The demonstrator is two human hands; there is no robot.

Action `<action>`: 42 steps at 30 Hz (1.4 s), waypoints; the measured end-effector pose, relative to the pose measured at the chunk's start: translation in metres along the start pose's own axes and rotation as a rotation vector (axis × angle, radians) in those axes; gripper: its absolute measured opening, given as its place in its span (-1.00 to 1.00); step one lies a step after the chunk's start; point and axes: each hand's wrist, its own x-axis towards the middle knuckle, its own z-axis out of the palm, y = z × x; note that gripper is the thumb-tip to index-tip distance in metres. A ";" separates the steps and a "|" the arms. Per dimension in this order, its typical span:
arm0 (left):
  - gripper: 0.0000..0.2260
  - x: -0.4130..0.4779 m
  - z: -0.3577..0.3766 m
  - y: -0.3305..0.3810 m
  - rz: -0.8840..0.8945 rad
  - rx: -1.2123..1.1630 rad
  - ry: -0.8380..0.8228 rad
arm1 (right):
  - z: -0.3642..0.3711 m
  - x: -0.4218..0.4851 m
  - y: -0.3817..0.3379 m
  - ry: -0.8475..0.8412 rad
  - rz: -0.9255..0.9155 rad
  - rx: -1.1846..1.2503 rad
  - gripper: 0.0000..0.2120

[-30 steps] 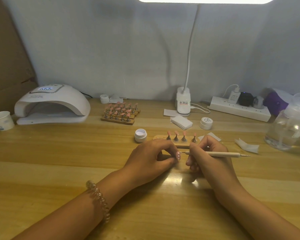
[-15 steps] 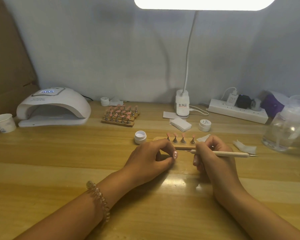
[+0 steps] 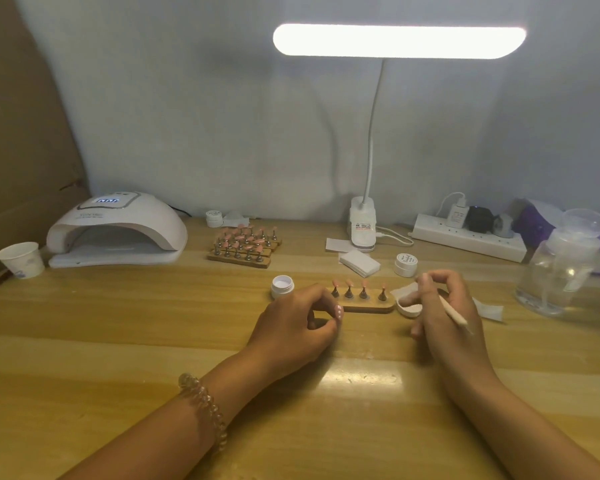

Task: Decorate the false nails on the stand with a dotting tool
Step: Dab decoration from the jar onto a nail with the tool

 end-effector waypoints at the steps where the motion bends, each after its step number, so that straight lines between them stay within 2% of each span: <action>1: -0.88 0.000 0.000 0.001 -0.005 0.010 0.007 | -0.001 0.000 0.000 -0.008 -0.032 -0.030 -0.82; 3: -0.86 0.000 -0.001 0.001 -0.011 0.028 0.027 | -0.003 -0.001 0.001 -0.036 -0.090 -0.108 -0.81; 6: -0.88 0.000 -0.001 0.002 -0.032 0.040 0.056 | -0.003 -0.001 0.003 -0.109 -0.124 -0.313 -0.93; 10: -0.88 0.001 -0.001 0.001 -0.058 0.038 0.077 | 0.001 -0.002 0.000 -0.177 -0.064 -0.433 -0.77; 17: -0.81 0.003 0.000 0.000 -0.051 0.034 0.084 | 0.003 0.000 -0.002 -0.229 -0.002 -0.542 -0.67; 29: -0.83 0.003 -0.002 -0.001 -0.077 0.127 0.027 | 0.004 0.002 0.001 -0.166 0.047 -0.560 -0.62; 42: -0.82 0.004 -0.003 0.000 -0.103 0.136 0.022 | 0.005 -0.002 -0.005 -0.271 0.060 -0.648 -0.63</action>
